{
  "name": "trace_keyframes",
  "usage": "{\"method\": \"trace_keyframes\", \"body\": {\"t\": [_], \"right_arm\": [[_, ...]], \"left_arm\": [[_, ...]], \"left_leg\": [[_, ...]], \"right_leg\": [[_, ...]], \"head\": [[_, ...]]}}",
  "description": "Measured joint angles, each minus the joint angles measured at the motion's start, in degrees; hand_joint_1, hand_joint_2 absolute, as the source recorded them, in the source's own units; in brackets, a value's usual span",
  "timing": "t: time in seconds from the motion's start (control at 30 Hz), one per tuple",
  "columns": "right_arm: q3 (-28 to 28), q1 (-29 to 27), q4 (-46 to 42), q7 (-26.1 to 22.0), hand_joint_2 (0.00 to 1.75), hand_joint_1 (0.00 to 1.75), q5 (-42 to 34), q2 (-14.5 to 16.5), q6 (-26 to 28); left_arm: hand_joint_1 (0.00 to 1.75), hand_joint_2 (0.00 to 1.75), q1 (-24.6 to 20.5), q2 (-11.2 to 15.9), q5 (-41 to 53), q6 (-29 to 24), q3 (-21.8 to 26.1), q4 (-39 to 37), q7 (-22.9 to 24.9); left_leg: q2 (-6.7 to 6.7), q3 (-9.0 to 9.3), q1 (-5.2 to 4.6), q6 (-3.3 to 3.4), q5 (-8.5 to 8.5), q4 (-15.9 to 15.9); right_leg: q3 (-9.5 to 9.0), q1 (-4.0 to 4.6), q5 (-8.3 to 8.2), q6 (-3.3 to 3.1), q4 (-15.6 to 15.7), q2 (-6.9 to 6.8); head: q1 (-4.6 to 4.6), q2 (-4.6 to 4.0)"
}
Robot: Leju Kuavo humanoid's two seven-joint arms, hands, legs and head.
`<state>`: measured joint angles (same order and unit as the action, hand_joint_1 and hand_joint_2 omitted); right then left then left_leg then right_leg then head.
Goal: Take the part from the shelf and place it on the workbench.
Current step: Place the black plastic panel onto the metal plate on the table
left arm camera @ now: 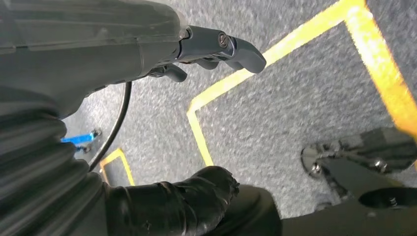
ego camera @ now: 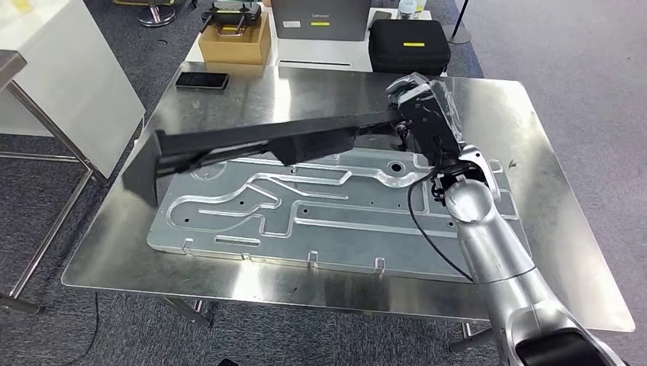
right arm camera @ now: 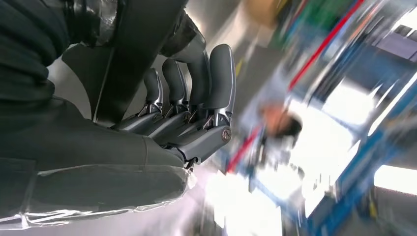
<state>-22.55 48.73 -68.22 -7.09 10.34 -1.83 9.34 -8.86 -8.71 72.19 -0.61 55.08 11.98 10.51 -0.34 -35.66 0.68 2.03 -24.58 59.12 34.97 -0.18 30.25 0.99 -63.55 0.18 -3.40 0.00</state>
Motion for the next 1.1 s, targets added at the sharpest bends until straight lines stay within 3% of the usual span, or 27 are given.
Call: {"method": "trace_keyframes", "body": {"t": [0.07,0.1,0.13,0.17,0.23,0.3,0.37,0.47,0.5,0.57,0.63,0.67,0.7,0.77,0.8,0.83,0.97,1.03,1.1], "right_arm": [[0.0,2.3,5.3,1.3,1.75,1.75,10.3,0.4,7.0],[-0.1,2.9,8.0,1.9,1.75,1.75,15.0,0.7,9.9],[-0.2,3.5,10.5,2.5,1.75,1.75,18.6,0.9,11.9],[-0.3,3.9,12.7,3.3,1.75,1.75,21.6,1.1,13.2],[-0.4,5.1,16.3,5.8,1.75,1.75,27.2,1.3,15.6],[-0.4,6.5,20.1,9.0,1.75,1.75,34.2,1.6,19.6],[-0.4,7.3,24.1,10.7,1.75,1.75,40.2,1.8,23.7],[-0.4,7.4,28.4,11.3,1.75,1.75,43.6,1.9,26.2],[-0.4,7.5,29.4,12.0,1.75,1.75,44.7,2.0,26.8],[-0.4,7.5,31.4,14.8,1.75,1.75,48.4,2.2,28.3],[0.0,6.7,32.8,18.0,1.75,1.75,53.6,2.2,29.3],[0.4,6.1,33.2,19.0,1.75,1.75,56.0,2.2,29.5],[1.2,5.5,33.4,19.6,1.75,1.75,58.1,2.2,29.6],[3.1,4.6,33.5,20.0,1.75,1.75,61.2,2.2,29.7],[4.2,4.2,33.7,20.1,1.75,1.75,62.2,2.2,29.9],[5.4,3.9,33.8,20.1,1.75,1.75,63.0,2.2,30.0],[9.0,2.8,34.6,20.0,1.75,1.75,64.1,2.2,30.2],[10.0,2.8,35.2,19.6,0.87,0.87,64.1,2.2,30.3],[11.1,2.7,36.4,19.2,0.00,0.00,63.9,2.3,30.3]], "left_arm": [[0.00,1.75,-0.2,-0.2,0.4,0.1,-0.5,0.0,0.4],[0.00,1.75,-0.3,-0.4,0.5,0.1,-0.7,0.0,0.5],[0.00,1.75,-0.4,-0.5,0.6,0.1,-0.8,0.0,0.4],[0.00,1.75,-0.5,-0.6,0.6,0.1,-0.9,0.0,0.4],[0.00,1.75,-1.0,-0.9,0.8,0.1,-1.2,0.0,0.5],[0.00,1.75,-1.4,-1.3,1.0,0.2,-1.5,0.0,0.6],[0.00,1.75,-1.7,-1.6,1.2,0.2,-1.8,0.0,0.7],[0.00,1.75,-1.9,-1.8,1.2,0.1,-2.0,0.0,0.7],[0.00,1.75,-1.9,-1.9,1.3,0.1,-2.1,0.0,0.7],[0.00,1.75,-2.0,-1.9,1.3,0.2,-2.2,0.0,0.6],[0.00,1.75,-2.1,-1.9,1.3,0.2,-2.2,0.0,0.4],[0.00,1.75,-2.2,-2.0,1.3,0.3,-2.3,0.0,0.3],[0.00,1.75,-2.2,-2.0,1.3,0.3,-2.3,0.0,0.2],[0.00,1.75,-2.1,-2.0,1.4,0.2,-2.3,0.0,-0.1],[0.00,1.75,-2.1,-2.0,1.5,0.2,-2.3,0.0,-0.3],[0.00,1.75,-2.0,-2.1,1.6,0.1,-2.4,0.0,-0.5],[0.00,1.75,-1.8,-2.3,2.1,0.1,-3.0,0.0,-1.2],[0.00,1.75,-1.8,-2.4,2.4,-0.2,-3.3,0.0,-1.2],[0.00,1.75,-1.8,-2.5,2.7,-0.9,-3.6,0.0,-0.8]], "left_leg": [[0.00,0.03,0.04,0.30,-0.08,0.0],[-0.05,0.08,0.04,0.37,-0.14,0.0],[-0.13,0.16,0.05,0.40,-0.20,0.0],[-0.25,0.26,0.05,0.39,-0.28,0.0],[-0.44,0.53,0.05,0.18,-0.53,0.1],[-0.50,0.55,-0.13,-0.24,-0.73,0.1],[-0.49,0.51,-0.24,-0.74,-0.72,0.0],[-0.38,0.16,-0.27,-1.58,-1.72,1.1],[-0.28,-0.74,-0.28,-1.80,-2.94,3.1],[-0.10,-4.16,-0.16,-2.05,-6.15,10.2],[-0.03,-7.04,-0.12,-2.16,-7.27,15.5],[0.00,-7.11,-0.12,-2.13,-6.26,15.2],[0.01,-6.07,-0.12,-2.02,-4.33,12.7],[0.00,-2.62,-0.24,-1.60,-0.65,5.0],[-0.02,-1.26,-0.33,-1.38,0.15,2.1],[-0.06,-0.57,-0.43,-1.22,0.23,0.6],[-0.08,0.09,-0.24,-0.29,0.16,-0.6],[0.10,0.44,-0.02,0.21,0.30,-1.0],[0.21,0.50,0.00,0.43,0.23,-1.0]], "right_leg": [[3.73,-0.19,3.12,0.49,-7.3,-0.04],[5.57,-0.30,3.91,0.63,-10.5,-0.04],[6.67,-0.40,3.65,0.69,-12.0,-0.04],[6.79,-0.48,2.25,0.66,-11.3,-0.04],[4.44,-0.55,-2.42,0.33,-4.5,-0.05],[1.87,-0.23,-5.03,-0.13,2.0,-0.05],[1.06,0.15,-4.96,-0.56,3.8,-0.02],[0.54,-0.19,-5.08,-1.52,4.6,-0.06],[0.33,-0.35,-5.17,-1.88,4.8,-0.08],[0.11,-0.28,-5.10,-2.37,4.9,-0.10],[-0.04,-0.12,-4.91,-2.55,4.9,-0.08],[-0.14,-0.07,-4.79,-2.58,4.8,-0.06],[-0.29,-0.03,-4.62,-2.54,4.7,0.00],[-0.48,0.09,-4.19,-2.28,4.4,0.15],[-0.44,0.18,-4.02,-2.07,4.3,0.20],[-0.35,0.23,-3.93,-1.81,4.2,0.20],[-0.02,0.13,-3.26,-0.62,3.5,0.15],[2.19,-0.14,-0.66,-0.06,-1.1,0.13],[5.98,-0.52,2.30,0.43,-8.4,0.10]], "head": [[0.00,0.00],[0.00,0.00],[0.00,0.00],[0.00,0.00],[-0.01,0.00],[0.01,0.00],[0.05,0.00],[0.13,0.00],[0.20,0.00],[0.39,0.00],[0.39,0.00],[0.38,0.00],[0.39,0.00],[0.38,0.00],[0.38,0.00],[0.35,0.00],[0.31,0.00],[0.22,0.00],[0.18,0.00]]}}
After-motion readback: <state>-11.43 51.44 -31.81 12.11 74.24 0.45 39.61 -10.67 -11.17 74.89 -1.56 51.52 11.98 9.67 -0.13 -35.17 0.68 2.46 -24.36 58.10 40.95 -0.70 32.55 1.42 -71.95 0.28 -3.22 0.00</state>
